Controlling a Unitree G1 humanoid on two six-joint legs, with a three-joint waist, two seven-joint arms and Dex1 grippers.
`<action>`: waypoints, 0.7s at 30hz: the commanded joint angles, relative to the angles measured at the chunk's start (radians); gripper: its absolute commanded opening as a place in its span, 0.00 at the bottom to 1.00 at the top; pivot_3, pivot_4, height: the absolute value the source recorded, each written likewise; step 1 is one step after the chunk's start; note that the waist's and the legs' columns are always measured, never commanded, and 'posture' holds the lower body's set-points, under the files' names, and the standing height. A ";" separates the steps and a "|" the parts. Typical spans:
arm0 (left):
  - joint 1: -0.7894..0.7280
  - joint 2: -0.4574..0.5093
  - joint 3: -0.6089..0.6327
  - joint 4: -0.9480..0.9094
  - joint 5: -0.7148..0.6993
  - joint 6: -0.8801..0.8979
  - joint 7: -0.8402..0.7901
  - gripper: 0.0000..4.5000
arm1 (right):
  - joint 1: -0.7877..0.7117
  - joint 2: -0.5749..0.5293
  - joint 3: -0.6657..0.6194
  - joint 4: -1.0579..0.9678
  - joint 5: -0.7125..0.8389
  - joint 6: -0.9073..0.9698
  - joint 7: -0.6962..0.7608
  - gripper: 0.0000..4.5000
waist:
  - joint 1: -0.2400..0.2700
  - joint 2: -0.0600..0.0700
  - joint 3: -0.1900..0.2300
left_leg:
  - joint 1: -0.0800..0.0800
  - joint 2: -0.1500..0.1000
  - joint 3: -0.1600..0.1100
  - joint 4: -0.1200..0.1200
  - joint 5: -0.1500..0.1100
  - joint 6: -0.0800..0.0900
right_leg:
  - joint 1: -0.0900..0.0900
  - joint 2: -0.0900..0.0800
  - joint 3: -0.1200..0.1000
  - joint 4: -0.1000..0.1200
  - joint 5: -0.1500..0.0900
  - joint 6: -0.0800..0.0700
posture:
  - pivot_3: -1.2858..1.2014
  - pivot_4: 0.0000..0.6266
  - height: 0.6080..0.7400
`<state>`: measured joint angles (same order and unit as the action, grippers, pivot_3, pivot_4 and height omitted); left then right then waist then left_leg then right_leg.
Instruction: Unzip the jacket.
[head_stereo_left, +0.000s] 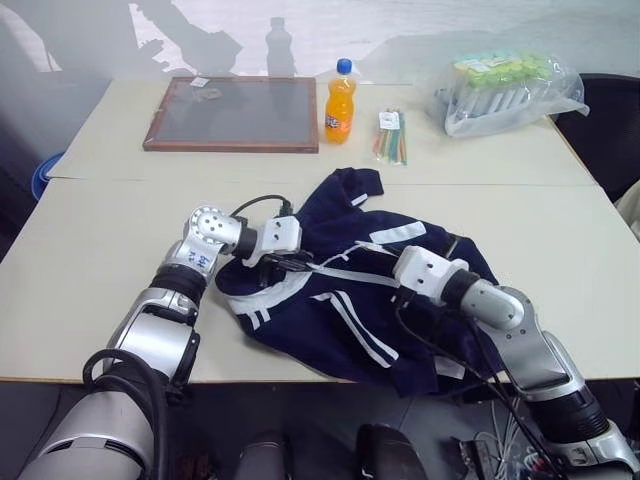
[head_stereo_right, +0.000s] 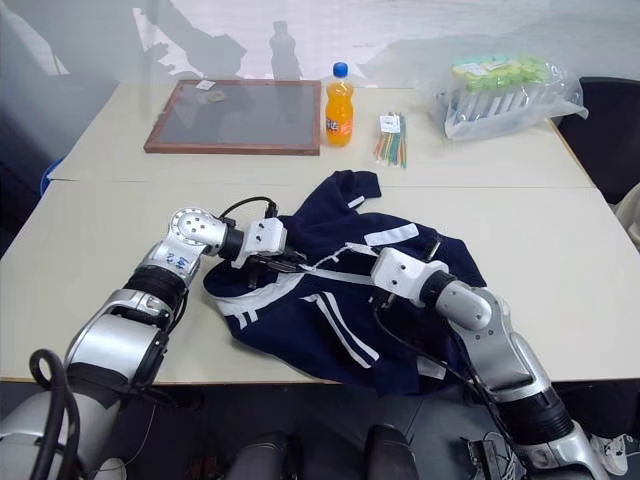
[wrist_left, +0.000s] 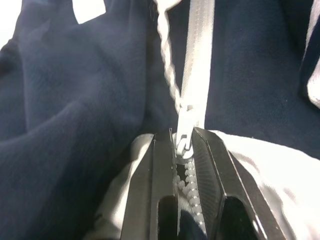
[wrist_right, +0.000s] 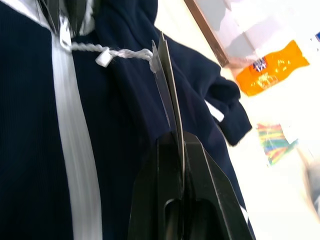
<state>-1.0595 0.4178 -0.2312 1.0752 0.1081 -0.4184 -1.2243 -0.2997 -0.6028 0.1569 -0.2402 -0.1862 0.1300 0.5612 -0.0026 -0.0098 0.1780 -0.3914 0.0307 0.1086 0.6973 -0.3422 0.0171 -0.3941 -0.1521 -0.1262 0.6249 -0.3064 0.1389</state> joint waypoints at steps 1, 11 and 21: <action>-0.002 0.027 0.031 0.018 -0.013 0.025 0.005 0.14 | 0.001 -0.014 -0.031 -0.049 0.001 -0.005 0.006 0.00 | -0.002 0.000 0.000 | 0.000 0.000 0.000 0.000 0.000 0.000 | 0.000 0.000 0.000 0.000 0.000 0.000 | 0.52 0.24 1.00; 0.021 0.028 0.034 -0.005 -0.007 0.036 -0.014 0.64 | -0.010 -0.017 -0.039 -0.039 0.006 -0.011 0.020 0.00 | 0.001 0.000 0.000 | 0.000 0.000 0.000 0.000 0.000 0.000 | 0.000 0.000 0.000 0.000 0.000 0.000 | 0.52 0.24 1.00; 0.030 -0.006 0.012 0.048 0.028 0.036 0.018 0.64 | -0.004 0.019 -0.116 -0.068 0.059 0.053 -0.014 0.00 | 0.003 0.000 0.000 | 0.000 0.000 0.000 0.000 0.000 0.000 | 0.001 0.000 0.000 0.000 0.000 0.000 | 0.52 0.24 1.00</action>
<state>-1.0477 0.4272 -0.1987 1.0916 0.1044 -0.3834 -1.2241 -0.3008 -0.5943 0.0893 -0.2545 -0.1570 0.1627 0.5673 0.0003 -0.0097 0.1779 -0.3909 0.0305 0.1085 0.6975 -0.3422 0.0172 -0.3931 -0.1522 -0.1263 0.6250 -0.3064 0.1389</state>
